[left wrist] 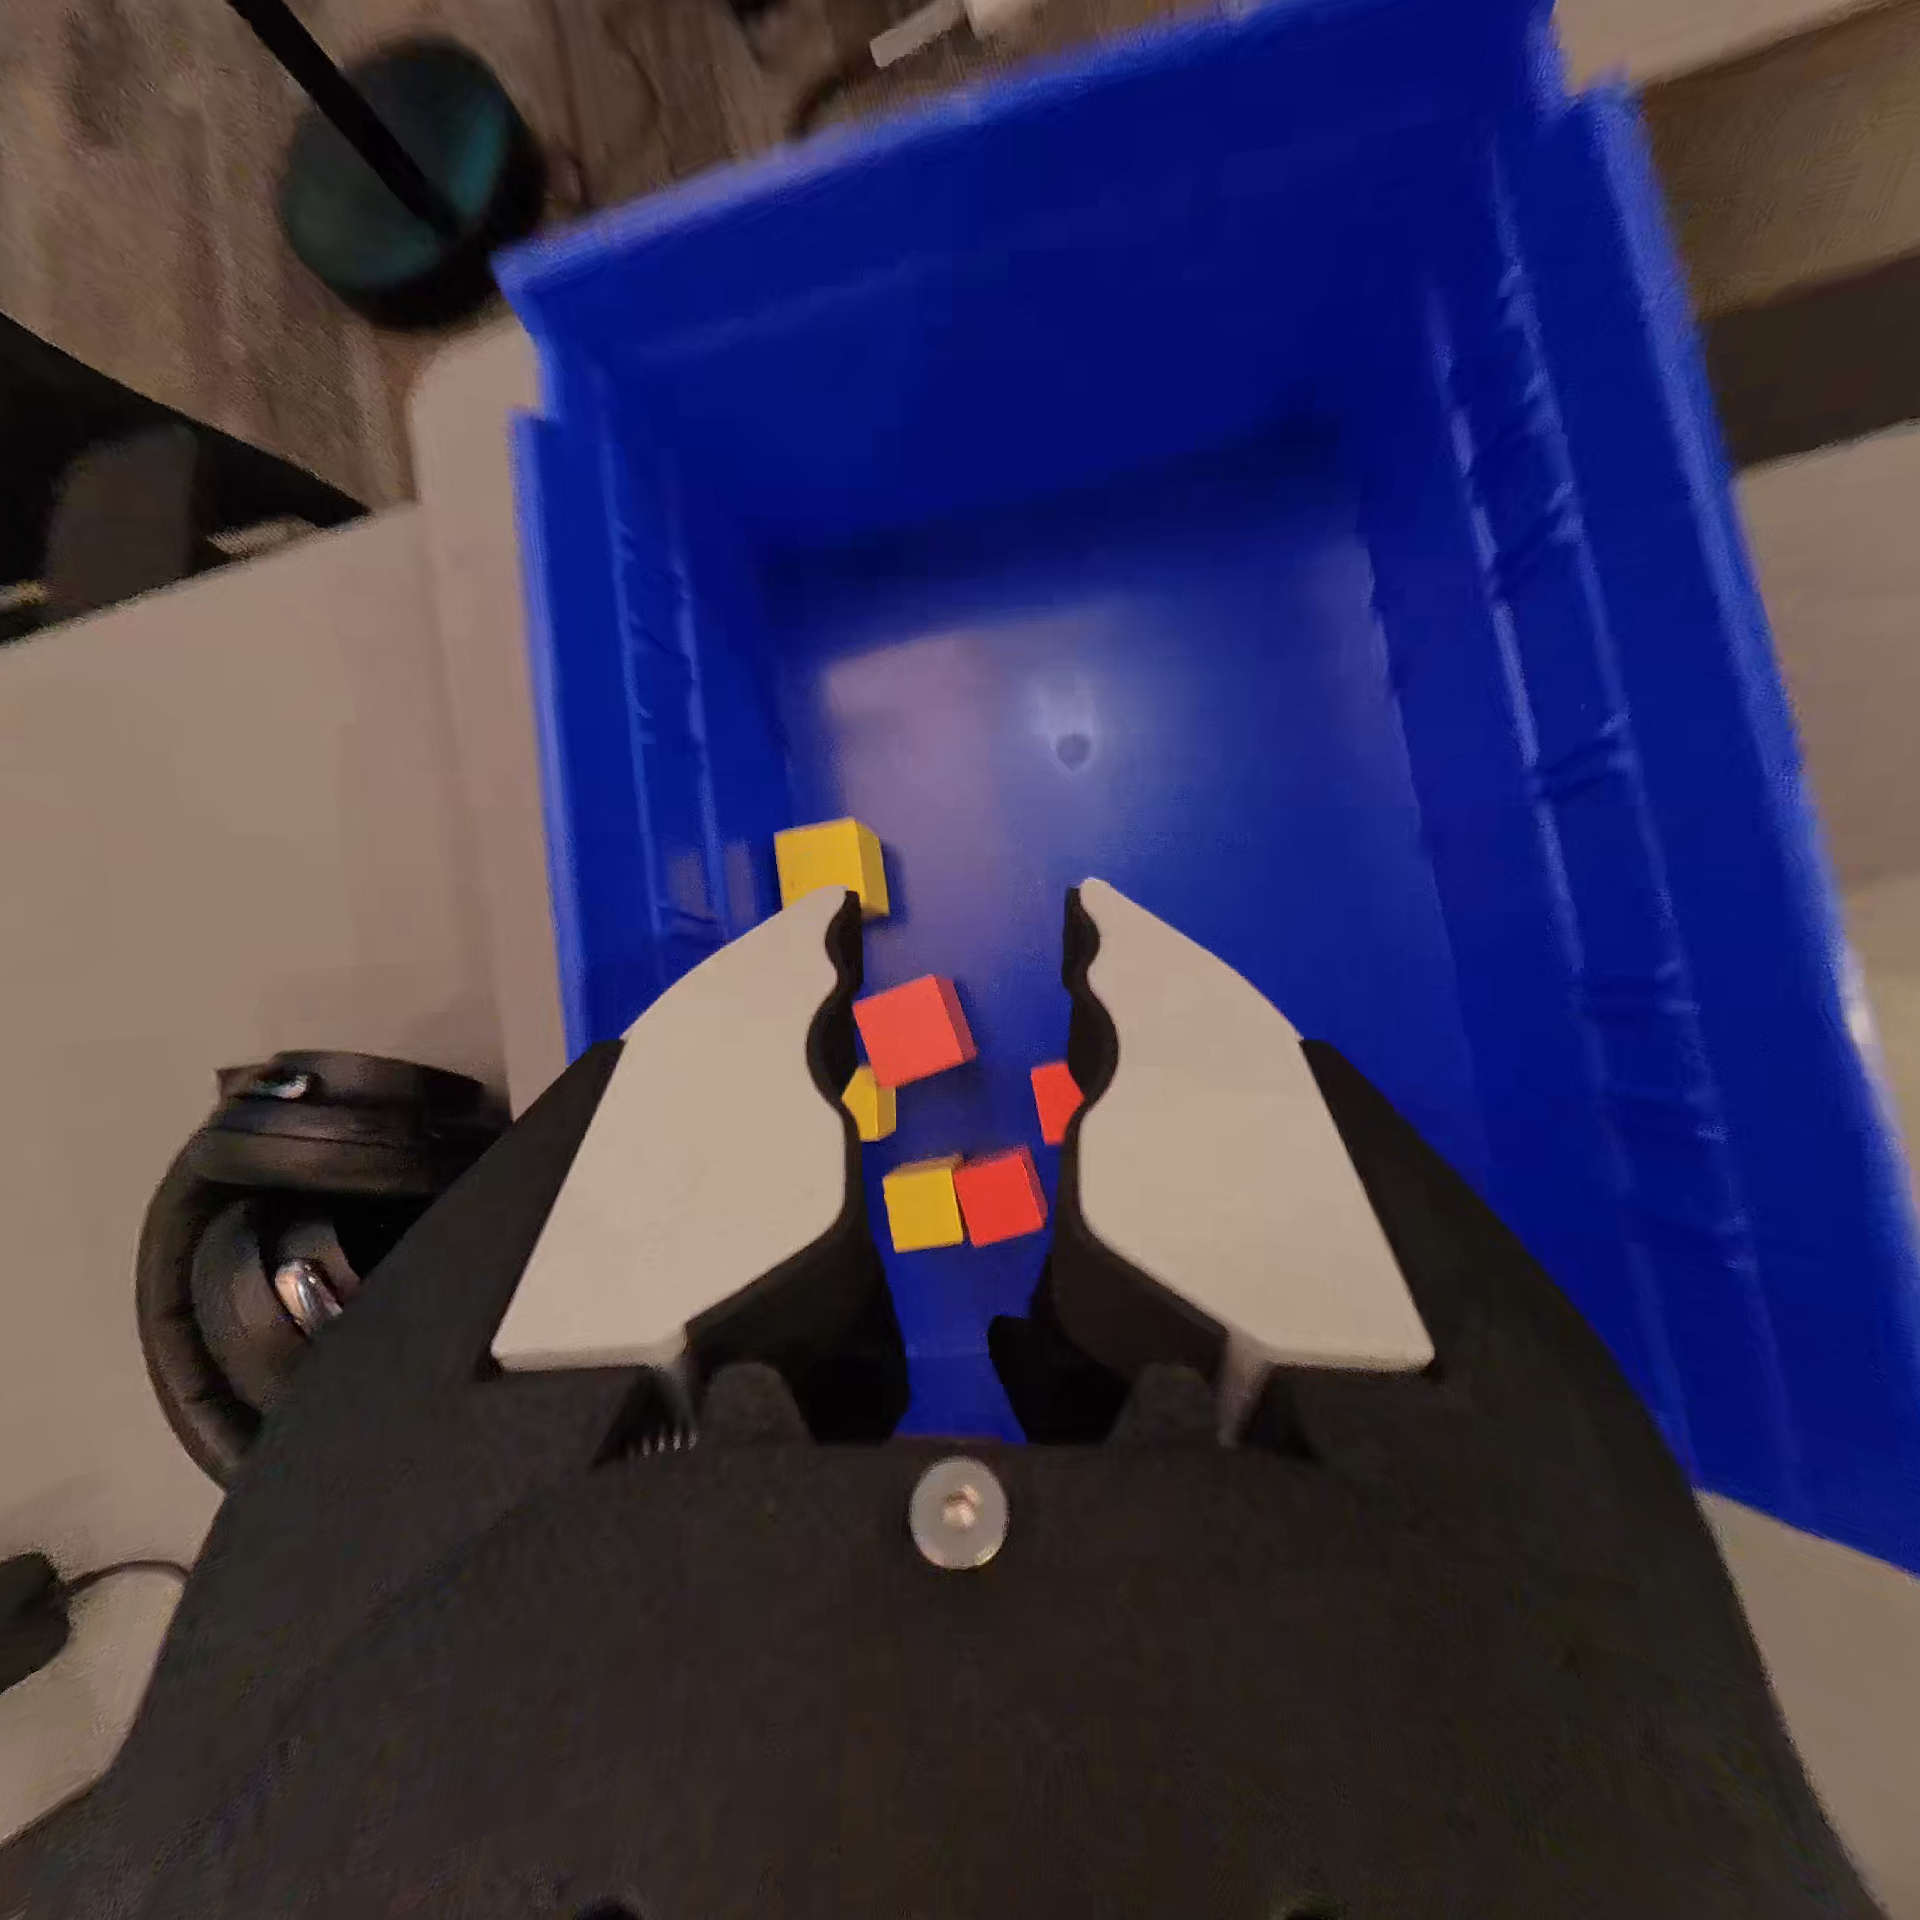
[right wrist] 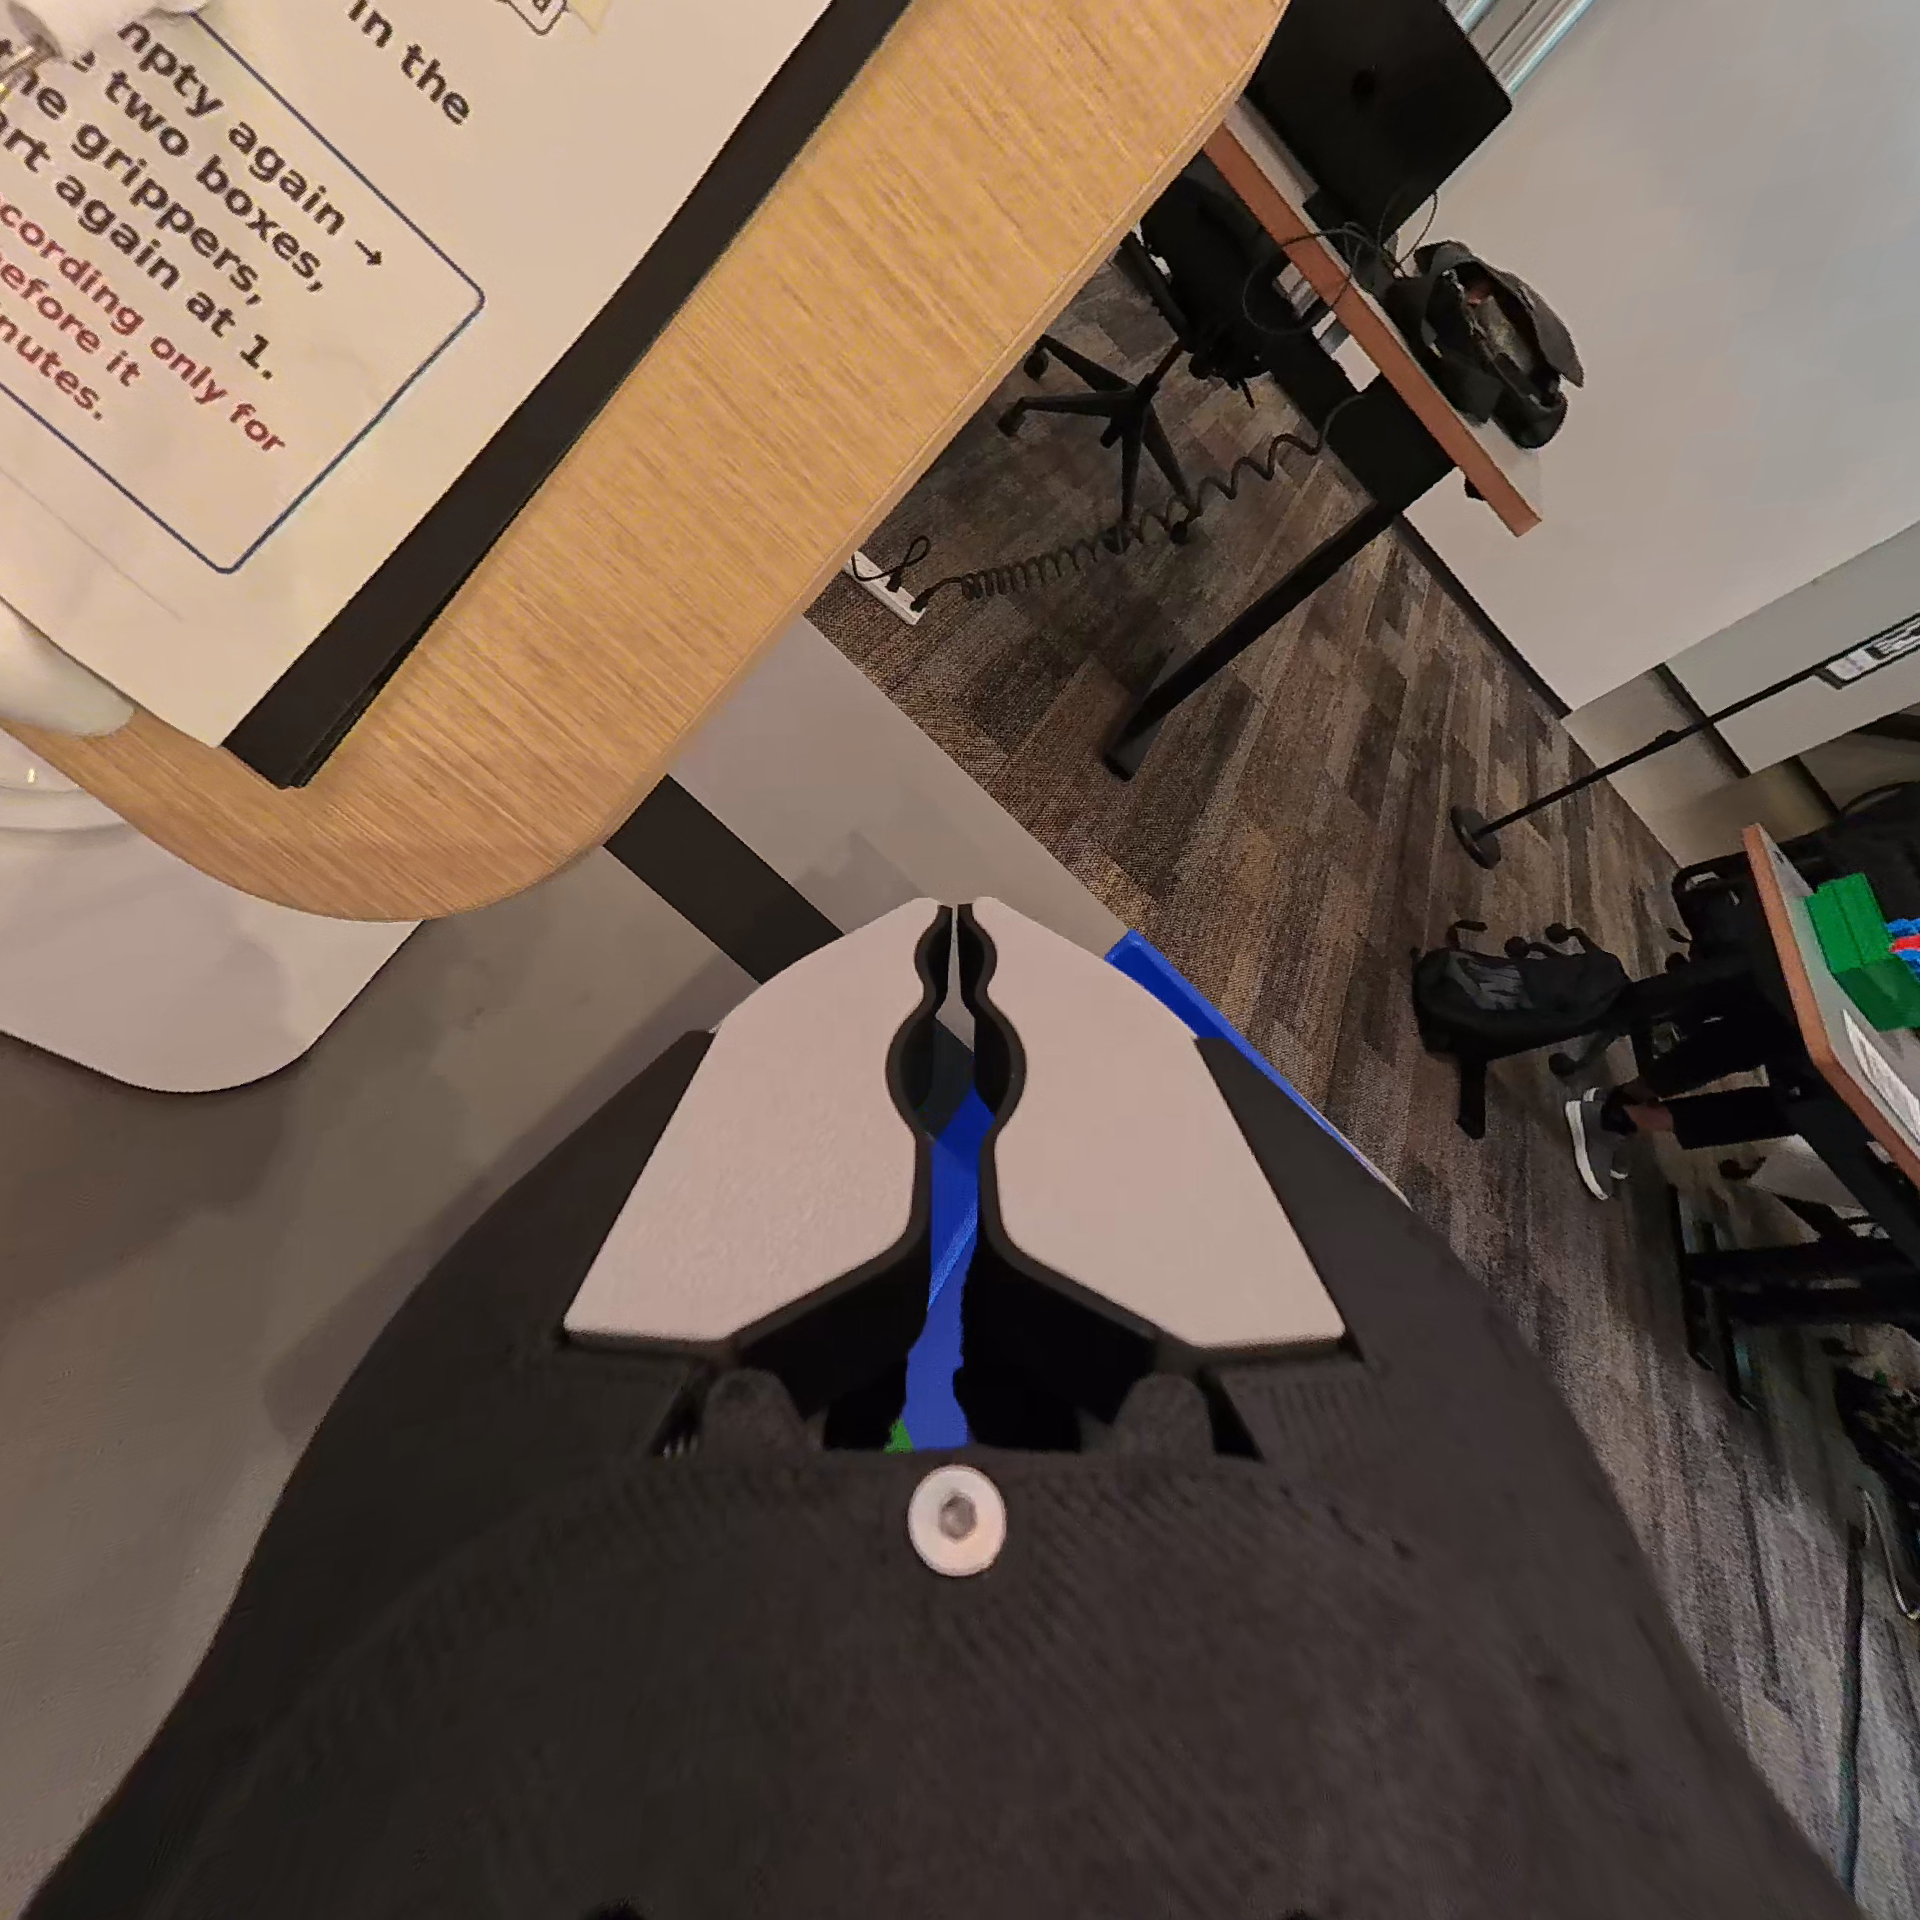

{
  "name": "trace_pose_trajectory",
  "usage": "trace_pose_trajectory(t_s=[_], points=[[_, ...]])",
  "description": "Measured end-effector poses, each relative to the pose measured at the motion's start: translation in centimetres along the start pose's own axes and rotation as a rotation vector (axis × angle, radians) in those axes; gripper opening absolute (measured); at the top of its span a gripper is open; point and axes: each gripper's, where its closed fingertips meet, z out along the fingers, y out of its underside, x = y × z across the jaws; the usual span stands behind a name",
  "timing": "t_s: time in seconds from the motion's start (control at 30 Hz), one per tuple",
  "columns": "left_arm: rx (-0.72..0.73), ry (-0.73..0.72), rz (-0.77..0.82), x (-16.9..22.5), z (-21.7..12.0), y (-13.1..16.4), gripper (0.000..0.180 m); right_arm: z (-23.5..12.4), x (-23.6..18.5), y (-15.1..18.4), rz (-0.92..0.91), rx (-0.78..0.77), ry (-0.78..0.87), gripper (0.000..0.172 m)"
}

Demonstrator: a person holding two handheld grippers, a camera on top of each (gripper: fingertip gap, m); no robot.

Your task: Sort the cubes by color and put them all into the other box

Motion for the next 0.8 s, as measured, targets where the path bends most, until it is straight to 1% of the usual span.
trace_pose_trajectory(t_s=[0.07, 0.2, 0.33, 0.53, 0.73, 0.8], points=[[-0.084, 0.044, 0.017, 0.5, 0.7, 1.7, 0.036, 0.0, -0.1, 0.0, 0.001, 0.003, -0.005, 0.002], [-0.229, 0.176, 0.061, 2.2, 0.9, 5.1, 0.034, 0.0, -0.3, -0.1, 0.0, 0.003, -0.018, 0.002], [-0.333, 0.191, 0.055, 2.5, 1.9, 7.0, 0.03, 0.2, -0.7, 0.0, -0.009, -0.001, -0.031, 0.002], [-0.43, 0.172, 0.035, 2.5, 3.4, 8.6, 0.029, 0.0, -0.9, -0.2, -0.015, 0.004, -0.037, 0.003], [-0.431, 0.21, 0.012, 3.3, 3.7, 8.5, 0.028, -0.1, -0.8, -0.3, -0.015, 0.006, -0.038, 0.003], [-0.443, 0.2, 0.003, 3.2, 3.7, 8.6, 0.028, -0.2, -0.8, -0.4, -0.017, 0.009, -0.036, 0.003]])
